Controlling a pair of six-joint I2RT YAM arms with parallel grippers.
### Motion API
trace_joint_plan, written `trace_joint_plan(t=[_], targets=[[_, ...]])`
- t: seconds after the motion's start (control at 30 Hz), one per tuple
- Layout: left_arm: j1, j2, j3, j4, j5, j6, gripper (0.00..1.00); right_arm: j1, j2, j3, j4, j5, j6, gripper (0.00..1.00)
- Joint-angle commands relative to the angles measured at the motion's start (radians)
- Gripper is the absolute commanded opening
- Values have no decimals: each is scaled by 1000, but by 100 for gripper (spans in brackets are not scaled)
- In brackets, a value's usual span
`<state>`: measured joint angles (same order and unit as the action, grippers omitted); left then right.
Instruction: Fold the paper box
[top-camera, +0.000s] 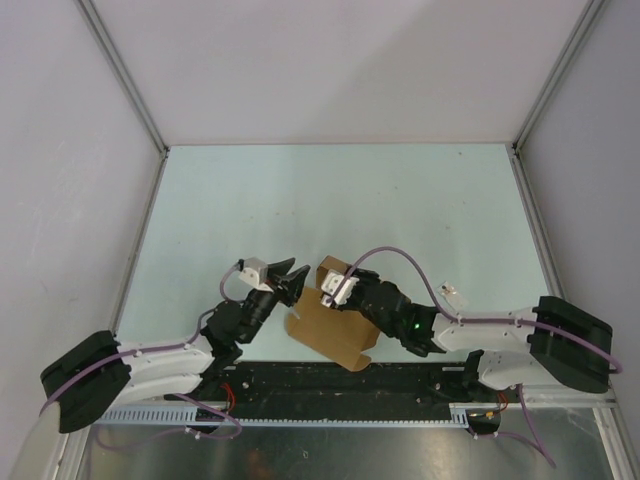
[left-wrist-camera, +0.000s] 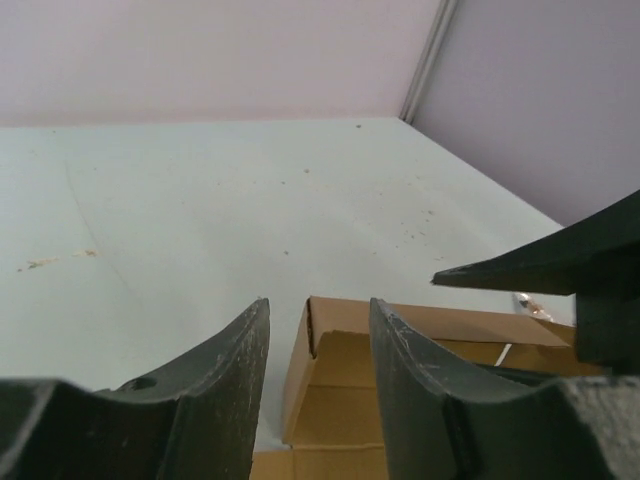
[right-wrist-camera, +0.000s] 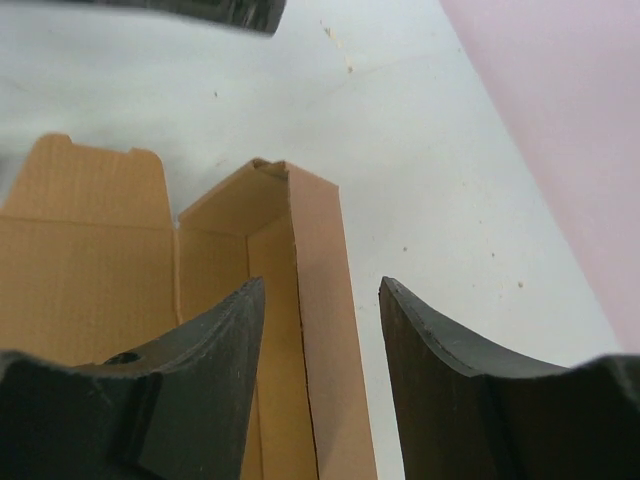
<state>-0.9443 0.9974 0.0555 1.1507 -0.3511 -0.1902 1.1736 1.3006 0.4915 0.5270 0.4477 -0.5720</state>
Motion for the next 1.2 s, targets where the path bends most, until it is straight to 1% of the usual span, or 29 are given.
trace_joint_plan(t=[0.0,0.03,0.1,0.17,0.23,0.27,0.3,0.33,0.4,0.43,0.53,0.63,0.73,0.9,1.17], targets=[[-8,-34,47,-167,-63,0,50,0,-86,18,-7,-75,95,55],[-8,-33,52,-167,-65,-2,50,0,-95,22,-13,-101,107,55],[-8,-26,55,-167,-66,-6,50,3,-121,30,-12,-106,153,55],[-8,-28,53,-167,-63,-20,50,0,-136,30,10,-83,190,54],[-8,-26,52,-167,-62,-25,50,-14,-156,30,51,-38,256,50],[-8,-28,52,-169,-65,-25,50,-37,-162,32,68,-30,291,43],[-8,-28,50,-169,-66,-25,50,-52,-169,33,94,-24,357,38],[-8,-26,52,-170,-75,-23,51,-63,-172,38,96,-3,397,25],[-7,-23,55,-175,-89,-23,53,-90,-170,47,102,57,470,10],[-7,-22,55,-178,-98,-23,53,-100,-163,61,91,72,559,0],[-7,-8,52,-181,-117,-31,53,-135,-126,73,76,50,659,0],[-7,3,49,-183,-120,-37,53,-134,-43,73,122,9,653,0],[-7,3,46,-183,-121,-37,53,-141,0,73,163,-38,702,0],[-2,1,38,-184,-138,-35,53,-141,80,74,235,-98,710,0],[1,3,27,-186,-146,-37,52,-118,131,73,238,-106,730,0]])
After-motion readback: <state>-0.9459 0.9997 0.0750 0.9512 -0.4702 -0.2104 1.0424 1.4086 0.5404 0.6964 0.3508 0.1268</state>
